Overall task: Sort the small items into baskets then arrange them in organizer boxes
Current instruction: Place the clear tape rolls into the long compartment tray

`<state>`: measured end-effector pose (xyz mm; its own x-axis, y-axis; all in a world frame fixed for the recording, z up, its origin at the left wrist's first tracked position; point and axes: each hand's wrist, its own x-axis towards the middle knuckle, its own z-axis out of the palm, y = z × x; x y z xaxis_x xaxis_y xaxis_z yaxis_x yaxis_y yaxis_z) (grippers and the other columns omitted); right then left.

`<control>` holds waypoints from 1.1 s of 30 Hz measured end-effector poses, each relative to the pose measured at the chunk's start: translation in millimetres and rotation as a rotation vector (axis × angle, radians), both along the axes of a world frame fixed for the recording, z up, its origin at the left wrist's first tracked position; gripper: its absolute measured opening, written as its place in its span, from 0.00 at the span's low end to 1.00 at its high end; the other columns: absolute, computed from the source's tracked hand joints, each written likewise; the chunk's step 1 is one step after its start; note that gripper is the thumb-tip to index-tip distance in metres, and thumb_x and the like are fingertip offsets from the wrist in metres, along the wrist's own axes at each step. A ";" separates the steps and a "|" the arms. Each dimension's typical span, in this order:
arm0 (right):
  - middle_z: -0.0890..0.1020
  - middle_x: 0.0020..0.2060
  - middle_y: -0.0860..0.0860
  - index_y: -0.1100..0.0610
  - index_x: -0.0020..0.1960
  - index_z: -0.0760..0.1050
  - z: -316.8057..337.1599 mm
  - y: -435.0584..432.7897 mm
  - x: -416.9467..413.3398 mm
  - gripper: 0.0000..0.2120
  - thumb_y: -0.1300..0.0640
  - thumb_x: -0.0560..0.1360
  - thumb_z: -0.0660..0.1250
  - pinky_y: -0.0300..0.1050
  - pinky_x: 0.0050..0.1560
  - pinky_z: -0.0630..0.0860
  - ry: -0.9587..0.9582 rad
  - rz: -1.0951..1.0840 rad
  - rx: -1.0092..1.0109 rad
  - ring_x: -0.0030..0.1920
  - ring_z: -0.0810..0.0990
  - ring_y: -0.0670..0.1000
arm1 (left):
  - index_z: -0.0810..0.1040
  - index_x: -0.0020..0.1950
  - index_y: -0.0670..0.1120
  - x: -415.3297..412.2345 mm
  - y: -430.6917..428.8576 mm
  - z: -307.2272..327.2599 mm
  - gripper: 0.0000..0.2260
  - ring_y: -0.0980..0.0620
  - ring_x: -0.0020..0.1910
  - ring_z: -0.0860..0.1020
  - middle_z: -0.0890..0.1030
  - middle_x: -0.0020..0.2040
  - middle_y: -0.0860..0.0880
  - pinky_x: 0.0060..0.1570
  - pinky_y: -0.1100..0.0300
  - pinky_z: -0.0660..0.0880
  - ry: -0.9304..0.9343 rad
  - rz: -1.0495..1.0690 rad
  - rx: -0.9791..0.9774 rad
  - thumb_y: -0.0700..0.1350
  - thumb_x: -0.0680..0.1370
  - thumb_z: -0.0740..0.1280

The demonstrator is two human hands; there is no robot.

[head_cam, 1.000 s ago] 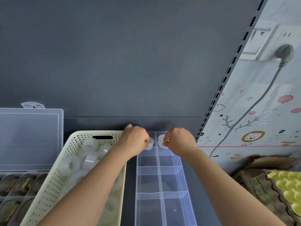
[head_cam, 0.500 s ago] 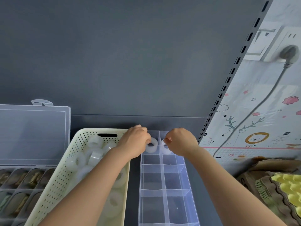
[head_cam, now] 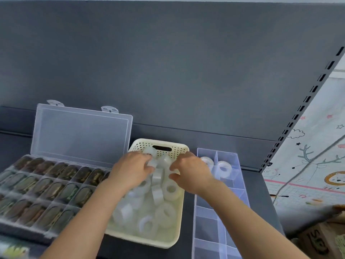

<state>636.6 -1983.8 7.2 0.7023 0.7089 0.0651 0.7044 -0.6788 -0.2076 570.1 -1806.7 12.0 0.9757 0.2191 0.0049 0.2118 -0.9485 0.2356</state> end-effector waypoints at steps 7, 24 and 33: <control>0.81 0.48 0.53 0.54 0.51 0.80 -6.9 19.8 0.0 0.11 0.60 0.74 0.61 0.42 0.44 0.67 -0.061 -0.039 -0.141 0.54 0.75 0.55 | 0.70 0.32 0.43 -1.0 -6.2 -22.8 0.15 0.45 0.40 0.73 0.76 0.37 0.45 0.35 0.54 0.68 -0.096 0.121 -0.089 0.50 0.72 0.70; 0.82 0.48 0.51 0.55 0.51 0.81 -14.8 12.7 13.7 0.07 0.55 0.75 0.66 0.46 0.49 0.74 0.000 -0.079 0.193 0.54 0.75 0.53 | 0.84 0.44 0.45 -2.2 -10.1 -13.1 0.03 0.50 0.41 0.75 0.79 0.44 0.50 0.44 0.54 0.73 -0.329 0.108 -0.333 0.43 0.75 0.71; 0.82 0.38 0.53 0.58 0.43 0.83 -9.1 -46.1 31.9 0.05 0.63 0.68 0.74 0.49 0.36 0.76 -0.174 -0.211 0.580 0.41 0.78 0.58 | 0.84 0.43 0.46 33.8 -56.8 12.1 0.02 0.54 0.37 0.76 0.78 0.42 0.55 0.41 0.56 0.74 -0.534 -0.070 -0.385 0.43 0.73 0.73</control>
